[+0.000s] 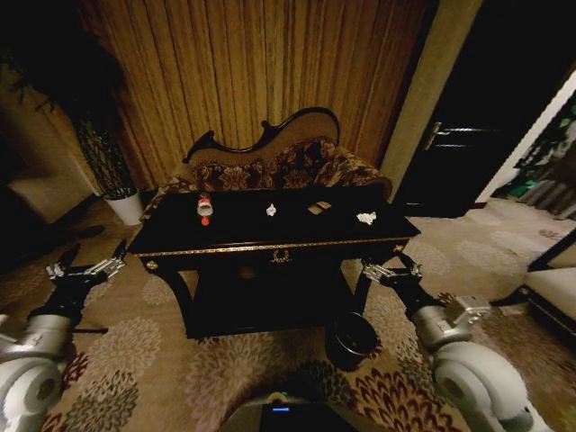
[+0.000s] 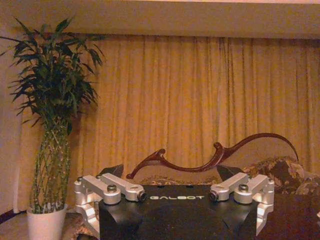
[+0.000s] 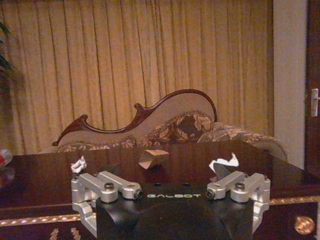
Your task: Move to the front of the table and place the trash on the table into the trash bin.
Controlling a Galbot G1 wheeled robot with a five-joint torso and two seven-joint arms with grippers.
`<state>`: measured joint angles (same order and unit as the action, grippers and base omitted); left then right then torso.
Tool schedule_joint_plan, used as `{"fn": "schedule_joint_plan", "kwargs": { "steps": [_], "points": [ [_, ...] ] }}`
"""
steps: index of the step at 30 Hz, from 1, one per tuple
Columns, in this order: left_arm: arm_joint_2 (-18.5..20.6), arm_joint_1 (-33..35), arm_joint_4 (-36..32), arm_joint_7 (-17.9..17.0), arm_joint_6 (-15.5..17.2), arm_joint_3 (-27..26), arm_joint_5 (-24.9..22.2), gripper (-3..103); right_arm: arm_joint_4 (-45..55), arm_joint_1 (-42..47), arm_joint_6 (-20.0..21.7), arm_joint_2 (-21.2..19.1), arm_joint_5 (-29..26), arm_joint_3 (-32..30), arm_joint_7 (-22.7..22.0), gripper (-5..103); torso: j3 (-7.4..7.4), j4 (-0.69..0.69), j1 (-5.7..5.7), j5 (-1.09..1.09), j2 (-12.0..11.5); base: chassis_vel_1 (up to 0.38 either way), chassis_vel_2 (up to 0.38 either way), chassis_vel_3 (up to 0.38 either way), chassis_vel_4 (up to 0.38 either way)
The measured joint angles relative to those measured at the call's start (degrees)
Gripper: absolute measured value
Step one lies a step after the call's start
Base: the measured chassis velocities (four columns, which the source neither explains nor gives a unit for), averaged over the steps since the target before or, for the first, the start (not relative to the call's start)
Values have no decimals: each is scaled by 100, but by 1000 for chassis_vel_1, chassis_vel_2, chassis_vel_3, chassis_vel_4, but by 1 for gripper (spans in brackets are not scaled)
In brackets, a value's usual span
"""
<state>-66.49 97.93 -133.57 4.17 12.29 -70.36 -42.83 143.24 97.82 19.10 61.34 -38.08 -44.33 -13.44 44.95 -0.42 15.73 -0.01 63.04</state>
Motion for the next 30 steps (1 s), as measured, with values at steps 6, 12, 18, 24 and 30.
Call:
{"fn": "schedule_joint_plan", "kwargs": {
  "steps": [6, 12, 18, 24, 30],
  "points": [
    [-11, -17, 13, 8, -22, 15, 46, 100, 0, 4, -3, -15, 5, -21, 0, 100, 0, 0, 0, 1, 0, -161, 150, 150, -162],
    [-30, -23, 12, 9, -23, 15, 50, 100, 0, 3, -91, -27, 111, 2, -6, 100, 0, 0, 1, 1, -1, -164, 150, 176, -150],
    [-29, -19, -38, 10, -23, -27, 32, 100, 0, -2, -142, -30, 176, 18, -21, 100, 1, 1, 3, 1, -2, -66, 85, 67, -81],
    [-24, -12, -103, 1, -10, -54, -17, 100, -45, -40, -113, -44, 101, 10, -156, 100, -2, 0, -5, 1, 1, 0, 0, 0, 0],
    [-1, 8, -150, -21, 8, -98, -33, 100, -153, -329, 417, -276, -147, -30, -557, 100, 0, 0, -2, 2, 0, 0, 0, 0, 0]
  ]
}}
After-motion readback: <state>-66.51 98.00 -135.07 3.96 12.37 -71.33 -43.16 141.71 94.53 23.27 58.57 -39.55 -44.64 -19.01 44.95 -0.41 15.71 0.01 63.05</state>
